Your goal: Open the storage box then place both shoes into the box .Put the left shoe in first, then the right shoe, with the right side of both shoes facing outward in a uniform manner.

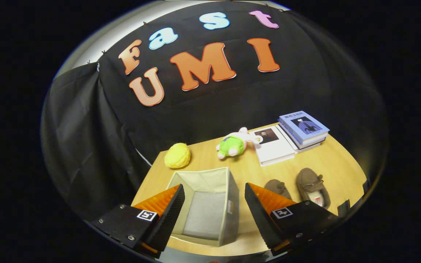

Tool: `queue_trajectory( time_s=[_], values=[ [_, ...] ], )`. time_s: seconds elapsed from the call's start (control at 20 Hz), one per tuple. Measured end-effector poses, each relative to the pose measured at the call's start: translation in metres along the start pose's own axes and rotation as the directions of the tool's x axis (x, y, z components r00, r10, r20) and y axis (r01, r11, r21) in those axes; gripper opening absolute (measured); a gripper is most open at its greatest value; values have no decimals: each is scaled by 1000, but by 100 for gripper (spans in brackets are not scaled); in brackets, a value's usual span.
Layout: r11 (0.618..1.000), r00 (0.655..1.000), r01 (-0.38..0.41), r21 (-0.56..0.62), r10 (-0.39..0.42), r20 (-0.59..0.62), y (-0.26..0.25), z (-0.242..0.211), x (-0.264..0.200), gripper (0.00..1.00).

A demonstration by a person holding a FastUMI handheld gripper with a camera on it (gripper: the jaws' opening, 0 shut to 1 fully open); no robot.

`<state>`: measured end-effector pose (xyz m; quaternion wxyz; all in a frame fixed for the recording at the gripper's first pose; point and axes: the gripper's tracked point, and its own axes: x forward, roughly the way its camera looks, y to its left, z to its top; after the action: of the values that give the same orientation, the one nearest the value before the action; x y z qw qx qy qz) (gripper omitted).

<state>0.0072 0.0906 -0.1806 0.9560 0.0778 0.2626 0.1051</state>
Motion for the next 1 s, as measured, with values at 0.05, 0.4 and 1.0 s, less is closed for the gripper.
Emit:
queue_trajectory(
  time_s=[0.05,0.4,1.0],
  values=[
    [1000,1000,28,3,-28,-2,-16,-3,-1,98],
    [980,978,198,-24,-199,-60,-113,-44,6,92],
    [963,925,248,-101,-267,-271,-180,-121,67,54]
  ],
)
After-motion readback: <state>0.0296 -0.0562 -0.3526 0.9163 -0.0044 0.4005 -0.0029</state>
